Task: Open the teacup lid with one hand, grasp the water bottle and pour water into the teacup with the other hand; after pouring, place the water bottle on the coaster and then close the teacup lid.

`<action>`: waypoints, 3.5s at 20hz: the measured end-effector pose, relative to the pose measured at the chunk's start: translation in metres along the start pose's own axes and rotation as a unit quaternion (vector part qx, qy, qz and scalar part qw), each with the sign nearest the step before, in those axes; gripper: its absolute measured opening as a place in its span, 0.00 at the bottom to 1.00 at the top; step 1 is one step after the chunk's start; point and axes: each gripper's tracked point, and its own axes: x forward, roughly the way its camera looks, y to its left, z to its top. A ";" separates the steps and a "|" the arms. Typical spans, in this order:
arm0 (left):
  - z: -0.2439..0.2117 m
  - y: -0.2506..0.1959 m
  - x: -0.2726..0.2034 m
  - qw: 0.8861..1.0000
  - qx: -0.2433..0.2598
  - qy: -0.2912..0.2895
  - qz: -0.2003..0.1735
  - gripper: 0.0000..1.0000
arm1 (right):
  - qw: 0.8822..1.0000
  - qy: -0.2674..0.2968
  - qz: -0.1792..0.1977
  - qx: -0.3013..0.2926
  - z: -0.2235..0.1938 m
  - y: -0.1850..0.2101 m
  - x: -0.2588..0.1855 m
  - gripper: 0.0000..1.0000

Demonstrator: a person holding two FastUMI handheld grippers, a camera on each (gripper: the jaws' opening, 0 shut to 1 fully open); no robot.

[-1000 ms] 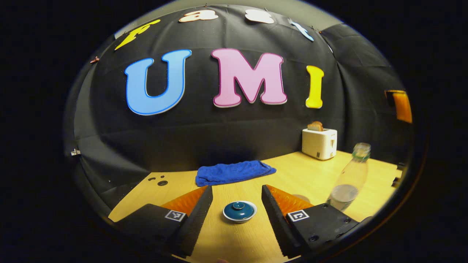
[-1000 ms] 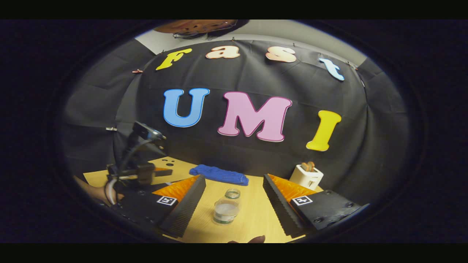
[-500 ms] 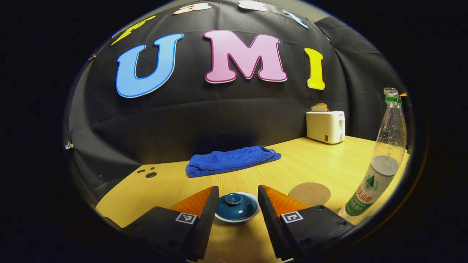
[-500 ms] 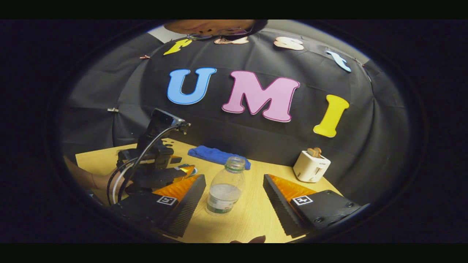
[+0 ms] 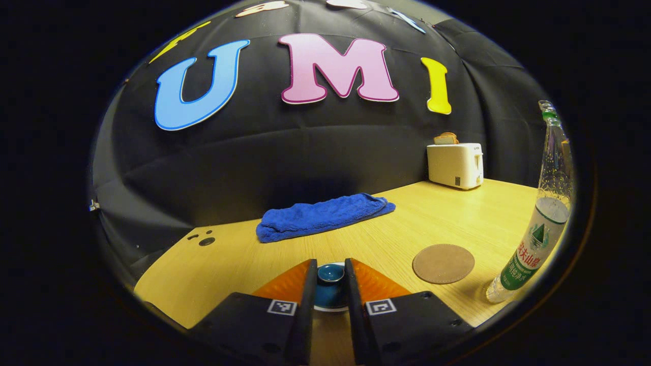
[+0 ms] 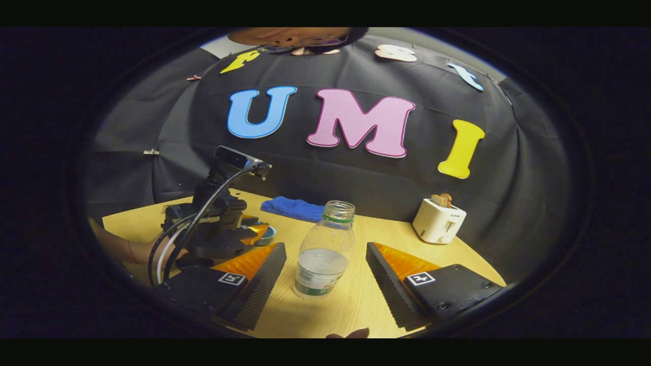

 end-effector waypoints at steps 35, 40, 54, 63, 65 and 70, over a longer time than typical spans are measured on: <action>0.036 0.074 -0.083 0.995 -0.088 -0.020 0.050 0.27 | 0.949 0.035 -0.059 -0.309 -0.007 -0.016 0.148 0.74; 0.028 0.092 -0.094 0.992 -0.108 -0.015 0.069 0.27 | 0.904 0.036 -0.041 -0.425 -0.010 -0.002 0.172 0.74; 0.015 0.116 -0.110 0.989 -0.105 -0.011 0.103 0.31 | 0.793 0.045 -0.023 -0.608 -0.025 0.009 0.208 0.74; 0.012 0.118 -0.117 0.988 -0.107 -0.012 0.108 0.27 | 0.727 0.019 -0.030 -0.686 -0.020 0.013 0.220 0.73; 0.011 0.116 -0.118 0.989 -0.105 -0.012 0.106 0.31 | 0.713 0.014 -0.031 -0.700 -0.018 0.014 0.221 0.74; 0.010 0.115 -0.122 0.988 -0.114 -0.013 0.104 0.31 | 0.693 0.002 -0.028 -0.720 -0.017 0.019 0.222 0.74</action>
